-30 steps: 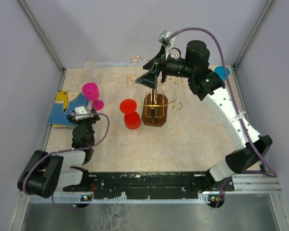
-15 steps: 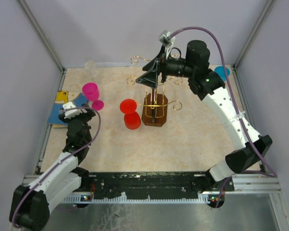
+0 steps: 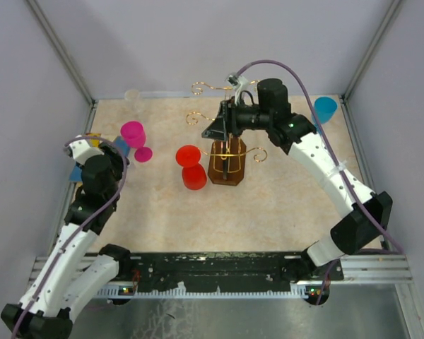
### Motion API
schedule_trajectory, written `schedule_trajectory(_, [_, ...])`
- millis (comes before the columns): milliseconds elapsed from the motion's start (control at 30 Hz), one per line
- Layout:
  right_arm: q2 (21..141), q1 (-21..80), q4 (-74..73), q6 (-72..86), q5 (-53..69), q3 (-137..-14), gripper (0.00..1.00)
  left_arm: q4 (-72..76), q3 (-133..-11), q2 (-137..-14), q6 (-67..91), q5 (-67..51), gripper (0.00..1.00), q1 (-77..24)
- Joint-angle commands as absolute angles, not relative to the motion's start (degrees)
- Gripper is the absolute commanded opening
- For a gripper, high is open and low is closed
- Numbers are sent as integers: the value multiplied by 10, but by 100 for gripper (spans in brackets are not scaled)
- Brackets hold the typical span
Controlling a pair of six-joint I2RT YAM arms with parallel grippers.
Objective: Take the wine glass off the wine glass rack
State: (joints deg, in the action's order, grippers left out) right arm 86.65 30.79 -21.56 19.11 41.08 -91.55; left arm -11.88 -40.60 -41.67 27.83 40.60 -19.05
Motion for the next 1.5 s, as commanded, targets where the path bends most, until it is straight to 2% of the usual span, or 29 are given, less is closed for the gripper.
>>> schedule_trajectory(0, [811, 317, -196, 212, 382, -872, 53, -198, -462, -381, 305, 343, 53, -194])
schedule_trajectory(167, [788, 318, -201, 205, 366, -856, 53, -193, -497, -376, 295, 267, 43, -194])
schedule_trajectory(533, [752, 317, -221, 188, 331, -840, 55, -136, -524, -455, 342, -35, 42, -194])
schedule_trajectory(767, [747, 317, -251, 167, 313, -864, 57, -94, -513, -494, 381, -123, 51, -194])
schedule_trajectory(933, [742, 317, -251, 165, 307, -861, 57, -34, -492, -512, 401, -177, 52, -194])
schedule_trajectory(1467, [744, 313, -246, 164, 300, -867, 58, -27, -486, -562, 411, -263, 47, -194])
